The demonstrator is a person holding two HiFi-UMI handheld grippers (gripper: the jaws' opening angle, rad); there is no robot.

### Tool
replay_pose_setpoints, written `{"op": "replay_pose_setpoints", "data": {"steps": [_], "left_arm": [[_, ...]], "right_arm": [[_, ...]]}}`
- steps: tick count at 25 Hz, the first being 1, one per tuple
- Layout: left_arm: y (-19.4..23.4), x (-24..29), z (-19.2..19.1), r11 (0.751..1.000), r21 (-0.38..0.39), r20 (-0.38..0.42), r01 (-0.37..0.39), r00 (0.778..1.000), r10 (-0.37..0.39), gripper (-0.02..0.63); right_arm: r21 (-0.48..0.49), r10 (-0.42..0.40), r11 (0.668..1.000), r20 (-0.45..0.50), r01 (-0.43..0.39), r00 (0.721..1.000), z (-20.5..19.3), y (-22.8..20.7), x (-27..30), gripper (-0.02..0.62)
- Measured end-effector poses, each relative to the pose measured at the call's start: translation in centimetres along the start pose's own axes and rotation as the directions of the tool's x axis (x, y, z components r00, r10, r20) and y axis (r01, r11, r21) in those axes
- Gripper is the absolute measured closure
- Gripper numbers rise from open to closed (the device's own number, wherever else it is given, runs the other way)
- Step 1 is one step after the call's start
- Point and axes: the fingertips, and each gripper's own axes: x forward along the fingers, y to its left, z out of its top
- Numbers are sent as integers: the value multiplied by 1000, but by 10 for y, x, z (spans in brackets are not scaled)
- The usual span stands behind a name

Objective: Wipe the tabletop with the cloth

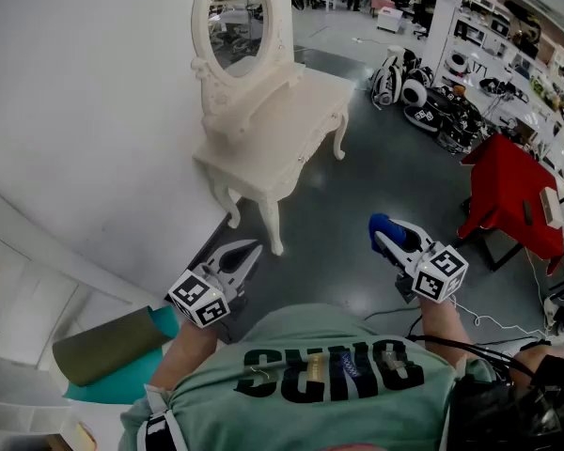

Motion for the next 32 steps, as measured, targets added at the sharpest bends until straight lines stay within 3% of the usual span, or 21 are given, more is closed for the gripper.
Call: {"op": "replay_pose_setpoints", "data": {"steps": [13,18,32], "left_arm": [[1,5,0,1000,-10,-4,0,1000,0,598],[-2,16,-1,1000,-16,-3,2,1000,-2,597],[-22,104,-12,1000,16,-6,2,1000,-2,597]], "right_arm": [[14,2,1000,-3,-2,1000,-5,-4,-1,468],[53,49,997,35,-50,998,-2,-7,-6,466],[-18,146,989,14,-146,989,4,-64,-3,465]]}}
